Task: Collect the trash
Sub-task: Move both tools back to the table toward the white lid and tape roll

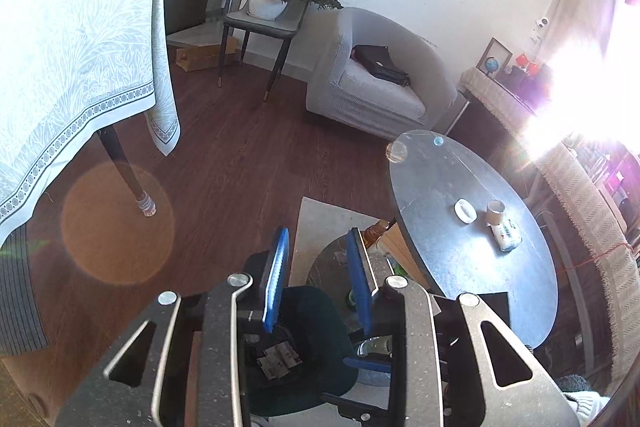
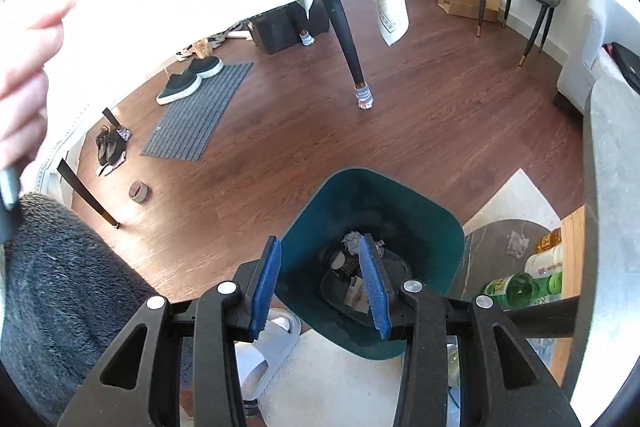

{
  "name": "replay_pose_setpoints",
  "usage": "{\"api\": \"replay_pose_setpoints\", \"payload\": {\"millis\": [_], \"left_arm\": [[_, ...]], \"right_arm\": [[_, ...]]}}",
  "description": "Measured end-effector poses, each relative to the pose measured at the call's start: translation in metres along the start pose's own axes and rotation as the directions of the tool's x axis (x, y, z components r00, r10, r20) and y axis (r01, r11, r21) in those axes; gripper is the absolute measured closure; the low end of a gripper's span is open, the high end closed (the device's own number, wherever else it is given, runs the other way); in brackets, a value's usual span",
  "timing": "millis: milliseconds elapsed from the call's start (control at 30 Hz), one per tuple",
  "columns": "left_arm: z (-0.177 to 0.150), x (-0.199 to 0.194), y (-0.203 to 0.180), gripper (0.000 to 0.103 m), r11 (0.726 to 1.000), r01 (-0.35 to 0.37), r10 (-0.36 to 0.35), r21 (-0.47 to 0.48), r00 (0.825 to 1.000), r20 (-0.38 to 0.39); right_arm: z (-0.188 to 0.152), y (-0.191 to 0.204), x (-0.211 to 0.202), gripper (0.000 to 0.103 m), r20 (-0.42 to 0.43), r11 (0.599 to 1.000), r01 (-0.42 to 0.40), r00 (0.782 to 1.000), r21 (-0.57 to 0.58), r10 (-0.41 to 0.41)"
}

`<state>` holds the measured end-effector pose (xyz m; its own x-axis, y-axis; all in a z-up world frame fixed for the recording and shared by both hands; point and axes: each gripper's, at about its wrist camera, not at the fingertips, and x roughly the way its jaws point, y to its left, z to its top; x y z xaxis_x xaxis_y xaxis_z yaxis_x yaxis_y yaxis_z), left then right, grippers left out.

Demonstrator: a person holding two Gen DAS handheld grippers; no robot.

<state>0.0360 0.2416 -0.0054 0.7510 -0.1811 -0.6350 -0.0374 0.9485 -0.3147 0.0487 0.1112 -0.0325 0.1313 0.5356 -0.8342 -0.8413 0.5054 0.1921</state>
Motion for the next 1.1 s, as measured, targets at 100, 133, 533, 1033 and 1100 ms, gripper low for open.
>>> {"api": "replay_pose_setpoints", "payload": {"millis": [100, 133, 533, 1033, 1100], "left_arm": [[0.002, 0.003, -0.011, 0.072, 1.000, 0.004, -0.004, 0.015, 1.000, 0.009], [0.003, 0.005, -0.014, 0.072, 1.000, 0.008, -0.008, 0.015, 1.000, 0.011], [0.006, 0.031, -0.079, 0.067, 0.989, 0.057, -0.059, 0.135, 0.998, 0.011], [0.002, 0.083, -0.156, 0.044, 0.965, 0.087, -0.083, 0.247, 0.996, -0.027], [0.000, 0.091, -0.165, 0.041, 0.961, 0.086, -0.079, 0.262, 0.996, -0.037]], "right_arm": [[0.006, 0.002, -0.024, 0.062, 0.056, 1.000, 0.010, 0.998, -0.004, -0.010], [0.007, 0.001, -0.031, 0.062, 0.071, 1.000, 0.015, 0.997, -0.002, -0.015], [-0.012, -0.047, -0.107, 0.062, 0.194, 0.987, 0.128, 0.970, 0.097, -0.145], [-0.068, -0.138, -0.180, 0.054, 0.244, 0.922, 0.218, 0.921, 0.318, -0.303], [-0.075, -0.145, -0.188, 0.054, 0.242, 0.914, 0.237, 0.914, 0.330, -0.325]]}}
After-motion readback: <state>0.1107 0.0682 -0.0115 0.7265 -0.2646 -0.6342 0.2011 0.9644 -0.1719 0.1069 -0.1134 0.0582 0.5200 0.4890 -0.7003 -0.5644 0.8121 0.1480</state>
